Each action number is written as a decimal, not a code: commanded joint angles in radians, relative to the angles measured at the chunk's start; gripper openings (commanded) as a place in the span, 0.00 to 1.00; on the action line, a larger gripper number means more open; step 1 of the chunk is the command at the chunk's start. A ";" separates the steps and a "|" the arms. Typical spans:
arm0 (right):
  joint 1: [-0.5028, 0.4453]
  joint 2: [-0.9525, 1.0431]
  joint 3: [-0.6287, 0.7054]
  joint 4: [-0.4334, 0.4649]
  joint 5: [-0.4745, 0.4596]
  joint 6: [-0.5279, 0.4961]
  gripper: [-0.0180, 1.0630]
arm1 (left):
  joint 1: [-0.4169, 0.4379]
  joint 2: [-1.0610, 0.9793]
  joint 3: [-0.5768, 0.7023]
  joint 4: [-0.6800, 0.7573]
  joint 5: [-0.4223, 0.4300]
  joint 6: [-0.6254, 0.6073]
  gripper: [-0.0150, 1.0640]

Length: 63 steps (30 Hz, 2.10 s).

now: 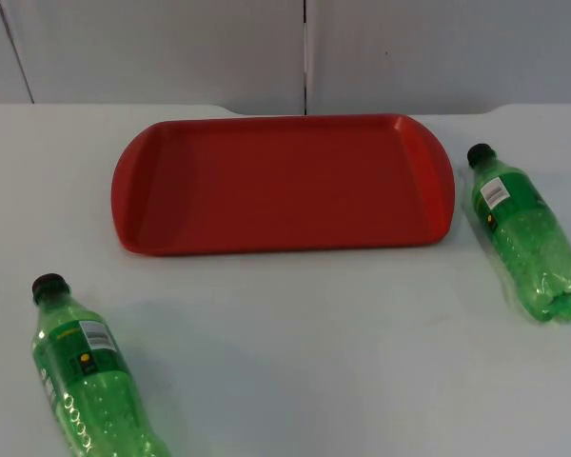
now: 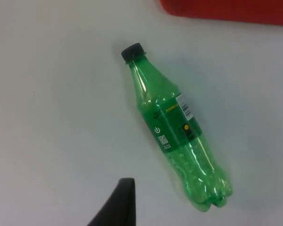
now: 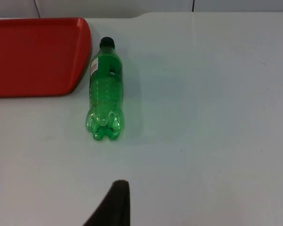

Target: Place the bottle upright on the tray.

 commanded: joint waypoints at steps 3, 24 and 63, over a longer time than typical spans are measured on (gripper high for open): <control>-0.006 -0.003 0.002 0.001 -0.005 -0.006 0.93 | 0.004 0.030 -0.006 -0.011 0.002 -0.036 0.99; -0.006 -0.003 0.002 0.001 -0.005 -0.006 0.93 | -0.252 0.357 -0.004 0.218 -0.213 -0.442 0.99; -0.006 -0.003 0.002 0.001 -0.005 -0.006 0.93 | -0.391 0.764 0.116 0.306 -0.559 -0.699 0.99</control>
